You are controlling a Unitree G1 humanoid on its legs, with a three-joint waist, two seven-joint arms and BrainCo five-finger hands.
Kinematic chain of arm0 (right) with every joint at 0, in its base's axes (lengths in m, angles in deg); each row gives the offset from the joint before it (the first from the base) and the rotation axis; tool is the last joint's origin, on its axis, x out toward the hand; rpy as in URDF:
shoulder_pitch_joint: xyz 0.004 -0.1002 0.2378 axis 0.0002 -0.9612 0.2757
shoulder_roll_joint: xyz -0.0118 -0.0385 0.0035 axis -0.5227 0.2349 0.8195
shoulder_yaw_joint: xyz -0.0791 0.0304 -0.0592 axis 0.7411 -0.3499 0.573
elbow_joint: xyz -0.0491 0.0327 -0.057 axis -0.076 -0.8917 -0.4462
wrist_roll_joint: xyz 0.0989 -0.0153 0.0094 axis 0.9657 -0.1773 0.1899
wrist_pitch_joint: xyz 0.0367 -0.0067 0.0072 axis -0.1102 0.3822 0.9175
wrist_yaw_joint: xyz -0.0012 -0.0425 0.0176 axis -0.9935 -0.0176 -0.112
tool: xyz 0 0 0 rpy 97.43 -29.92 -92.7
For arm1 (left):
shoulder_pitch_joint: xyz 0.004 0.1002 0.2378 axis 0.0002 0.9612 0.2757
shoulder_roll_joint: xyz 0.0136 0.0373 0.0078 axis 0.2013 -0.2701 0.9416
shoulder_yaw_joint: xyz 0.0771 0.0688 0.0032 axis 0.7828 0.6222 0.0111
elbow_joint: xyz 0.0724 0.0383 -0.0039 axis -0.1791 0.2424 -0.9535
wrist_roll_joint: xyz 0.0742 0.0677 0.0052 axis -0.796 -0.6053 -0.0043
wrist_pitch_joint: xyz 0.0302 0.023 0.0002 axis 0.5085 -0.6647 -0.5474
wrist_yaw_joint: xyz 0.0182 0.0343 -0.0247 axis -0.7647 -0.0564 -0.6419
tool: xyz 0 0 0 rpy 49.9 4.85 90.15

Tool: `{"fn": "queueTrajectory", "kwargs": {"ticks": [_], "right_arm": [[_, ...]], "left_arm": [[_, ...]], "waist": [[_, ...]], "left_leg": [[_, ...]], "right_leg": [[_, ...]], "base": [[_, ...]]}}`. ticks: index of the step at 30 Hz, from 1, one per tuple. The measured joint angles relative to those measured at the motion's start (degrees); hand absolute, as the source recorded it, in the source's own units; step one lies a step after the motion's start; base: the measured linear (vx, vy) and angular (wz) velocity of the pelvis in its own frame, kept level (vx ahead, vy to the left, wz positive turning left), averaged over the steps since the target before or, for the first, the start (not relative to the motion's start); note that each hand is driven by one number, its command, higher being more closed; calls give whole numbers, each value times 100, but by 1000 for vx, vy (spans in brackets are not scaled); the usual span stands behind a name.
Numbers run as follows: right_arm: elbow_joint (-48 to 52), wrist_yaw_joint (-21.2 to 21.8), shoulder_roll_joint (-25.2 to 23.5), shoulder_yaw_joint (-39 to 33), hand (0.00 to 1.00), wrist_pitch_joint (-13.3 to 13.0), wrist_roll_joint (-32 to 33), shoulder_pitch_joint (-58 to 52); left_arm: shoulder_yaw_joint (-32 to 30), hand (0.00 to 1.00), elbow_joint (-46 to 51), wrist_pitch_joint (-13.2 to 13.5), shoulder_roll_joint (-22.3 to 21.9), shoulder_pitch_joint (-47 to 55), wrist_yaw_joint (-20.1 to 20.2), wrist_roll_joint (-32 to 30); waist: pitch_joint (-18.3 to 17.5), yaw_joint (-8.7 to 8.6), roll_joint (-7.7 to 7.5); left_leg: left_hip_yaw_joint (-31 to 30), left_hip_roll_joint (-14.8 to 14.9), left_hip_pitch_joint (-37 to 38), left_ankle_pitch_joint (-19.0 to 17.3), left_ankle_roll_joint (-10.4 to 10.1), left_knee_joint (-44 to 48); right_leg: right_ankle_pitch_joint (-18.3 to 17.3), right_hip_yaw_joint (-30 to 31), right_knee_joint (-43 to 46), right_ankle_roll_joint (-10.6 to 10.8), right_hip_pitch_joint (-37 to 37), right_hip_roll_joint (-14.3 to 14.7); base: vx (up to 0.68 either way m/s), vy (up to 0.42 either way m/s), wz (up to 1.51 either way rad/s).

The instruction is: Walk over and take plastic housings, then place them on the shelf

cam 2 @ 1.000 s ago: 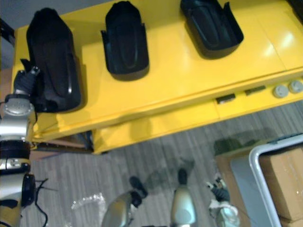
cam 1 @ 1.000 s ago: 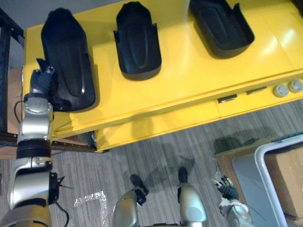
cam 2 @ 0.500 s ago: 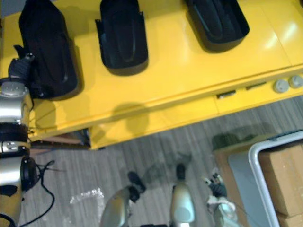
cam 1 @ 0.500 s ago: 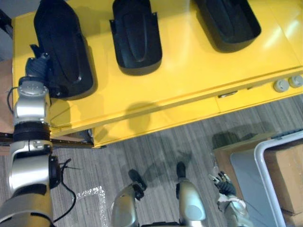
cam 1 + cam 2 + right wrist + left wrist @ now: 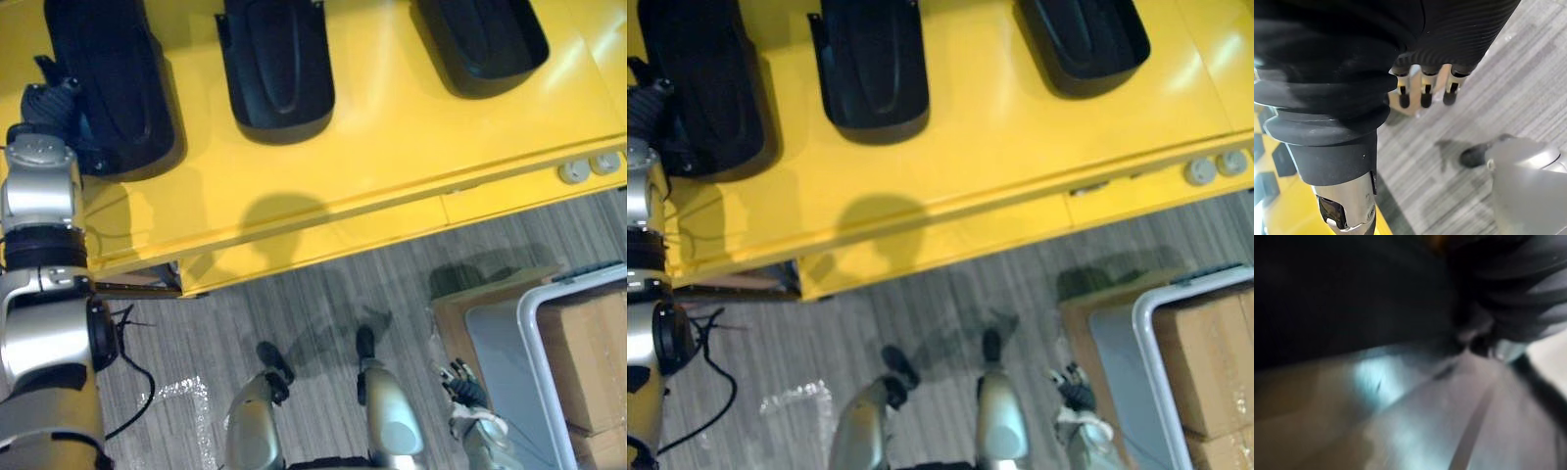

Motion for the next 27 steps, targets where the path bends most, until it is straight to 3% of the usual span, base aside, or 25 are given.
{"fn": "queueTrajectory", "kwargs": {"ticks": [11, 14, 19, 23, 27], "right_arm": [[5, 13, 0, 0, 0, -5, 63, -24], [10, 19, -1, 0, 0, -20, 60, -118], [24, 43, -42, -1, 0, -144, 37, -428], [-80, 38, -148, -88, 0, -279, -40, -532], [-334, 8, -268, -306, 0, -286, -142, -563]], "left_arm": [[-4, 0, -70, 140, -1, 58, -26, -5], [-4, 0, -69, 187, -3, 206, -283, 16], [-104, 0, 65, 374, -9, 335, -1363, 138], [-254, 0, 590, 970, -8, 338, -2530, 254], [-243, 0, 725, 1436, -8, 366, -2992, 230]], "waist": [[0, -6, 0], [0, -22, 1], [-9, -29, 11], [-28, -85, 14], [-479, -143, 63]], "left_leg": [[9, 44, 32, -33, 3, 77], [25, 52, 200, -55, -18, 62], [45, 23, 423, -65, -36, -58], [39, -54, 720, -59, -43, -196], [26, -185, 893, -9, -103, -456]], "right_leg": [[0, 9, 10, 1, 43, 7], [0, 10, -31, 0, 217, 7], [1, -7, -140, 2, 440, 5], [5, -53, -292, 7, 783, -18], [18, -97, -506, 23, 980, -52]], "base": [[0, 0, 0], [17, 7, -5], [1, 2, -1], [36, 11, 2], [70, 18, 5]]}}
